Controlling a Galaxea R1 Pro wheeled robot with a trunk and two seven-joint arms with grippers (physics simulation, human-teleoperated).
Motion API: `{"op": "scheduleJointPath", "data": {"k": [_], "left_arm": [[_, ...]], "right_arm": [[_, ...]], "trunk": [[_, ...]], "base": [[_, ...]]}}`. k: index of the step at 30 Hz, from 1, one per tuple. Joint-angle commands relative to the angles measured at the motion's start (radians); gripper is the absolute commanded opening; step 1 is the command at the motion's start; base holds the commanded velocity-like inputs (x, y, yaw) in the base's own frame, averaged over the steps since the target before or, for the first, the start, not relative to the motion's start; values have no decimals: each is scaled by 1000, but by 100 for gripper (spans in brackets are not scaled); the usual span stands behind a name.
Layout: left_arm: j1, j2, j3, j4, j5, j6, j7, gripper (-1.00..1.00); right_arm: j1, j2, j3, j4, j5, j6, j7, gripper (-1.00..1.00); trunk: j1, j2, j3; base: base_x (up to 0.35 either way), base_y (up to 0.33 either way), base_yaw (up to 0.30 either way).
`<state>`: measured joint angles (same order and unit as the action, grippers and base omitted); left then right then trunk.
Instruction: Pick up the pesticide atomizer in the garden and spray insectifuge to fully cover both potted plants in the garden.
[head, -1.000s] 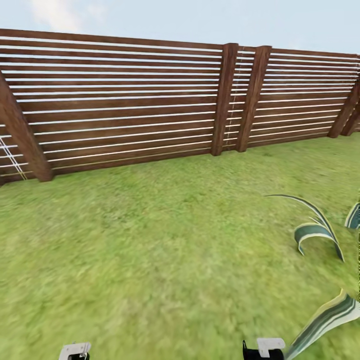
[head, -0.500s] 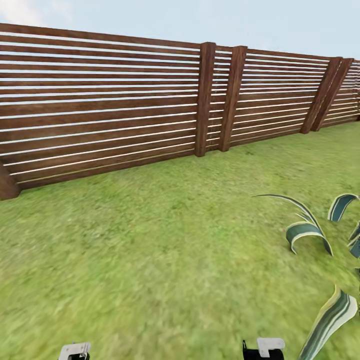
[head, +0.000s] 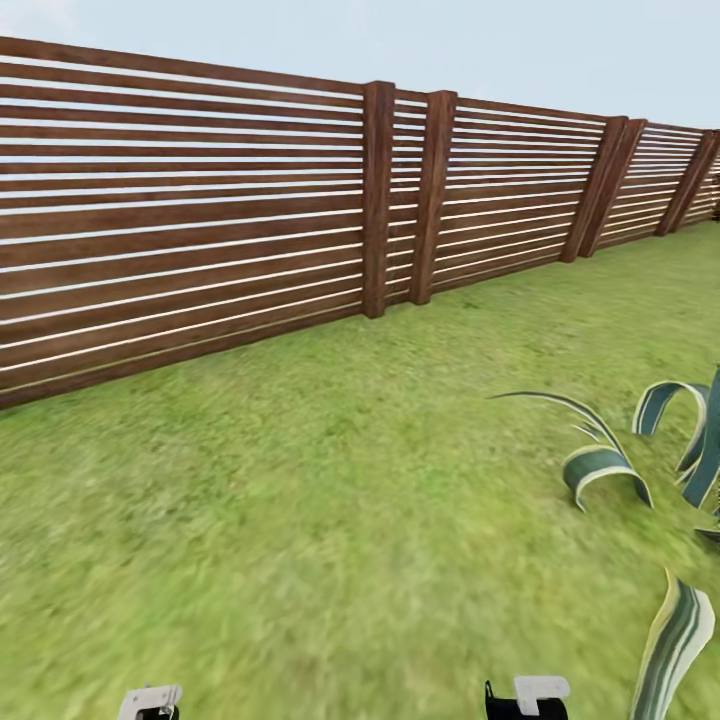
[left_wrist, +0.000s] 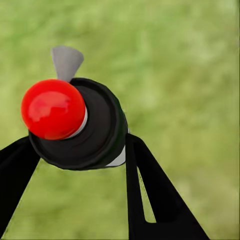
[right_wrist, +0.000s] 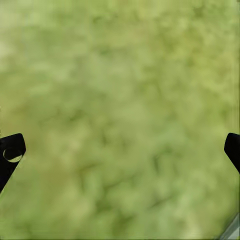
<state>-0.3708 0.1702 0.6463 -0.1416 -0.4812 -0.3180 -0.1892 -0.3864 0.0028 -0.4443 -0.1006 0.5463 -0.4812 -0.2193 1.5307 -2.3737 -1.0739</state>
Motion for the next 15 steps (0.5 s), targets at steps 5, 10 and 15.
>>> {"op": "scheduleJointPath", "data": {"k": [5, 10, 15], "left_arm": [[0, 0, 9, 0, -5, -3, -6, -100], [0, 0, 9, 0, -5, -3, -6, -100], [0, 0, 9, 0, -5, -3, -6, -100]], "right_arm": [[-1, 0, -5, 1, 11, -2, -6, 100], [-1, 0, -5, 1, 11, -2, -6, 100], [0, 0, -5, 1, 11, -2, -6, 100]], "trunk": [[0, 0, -1], [0, 0, -1], [0, 0, -1]], "base": [[296, 188, -186], [296, 188, -159], [296, 188, -133]]}}
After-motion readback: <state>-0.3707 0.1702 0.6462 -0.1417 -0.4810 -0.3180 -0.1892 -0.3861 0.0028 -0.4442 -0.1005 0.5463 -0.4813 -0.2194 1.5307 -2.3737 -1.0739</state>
